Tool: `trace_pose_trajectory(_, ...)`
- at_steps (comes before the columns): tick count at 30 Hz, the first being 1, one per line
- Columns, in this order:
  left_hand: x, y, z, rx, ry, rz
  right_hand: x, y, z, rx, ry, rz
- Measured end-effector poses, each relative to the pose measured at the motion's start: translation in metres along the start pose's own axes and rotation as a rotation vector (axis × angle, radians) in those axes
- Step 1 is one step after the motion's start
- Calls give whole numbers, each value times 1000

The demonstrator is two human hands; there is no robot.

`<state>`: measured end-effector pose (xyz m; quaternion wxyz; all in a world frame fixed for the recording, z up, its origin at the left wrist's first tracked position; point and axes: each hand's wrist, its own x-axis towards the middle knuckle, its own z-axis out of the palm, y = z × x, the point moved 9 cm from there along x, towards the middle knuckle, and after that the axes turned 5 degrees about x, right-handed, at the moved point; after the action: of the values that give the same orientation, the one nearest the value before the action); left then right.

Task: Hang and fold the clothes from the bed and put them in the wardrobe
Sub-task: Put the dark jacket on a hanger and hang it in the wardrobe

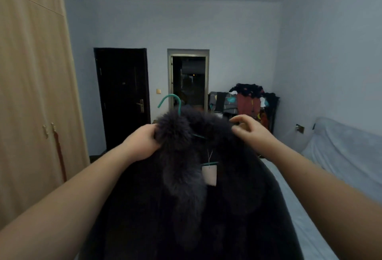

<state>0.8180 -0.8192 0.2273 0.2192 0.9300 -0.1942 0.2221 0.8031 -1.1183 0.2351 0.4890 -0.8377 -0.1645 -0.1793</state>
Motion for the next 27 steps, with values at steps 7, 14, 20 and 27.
trace_pose_trajectory(7,-2,-4,-39,16,120,-70,0,25,1,-130,-102,87)
trace_pose_trajectory(14,-16,-21,-59,125,202,-194,-6,-2,46,-323,-224,-32)
trace_pose_trajectory(20,-15,16,-55,162,205,-94,3,-47,87,-751,-167,-295)
trace_pose_trajectory(27,-11,16,-62,76,81,-22,13,-79,67,-680,155,-343)
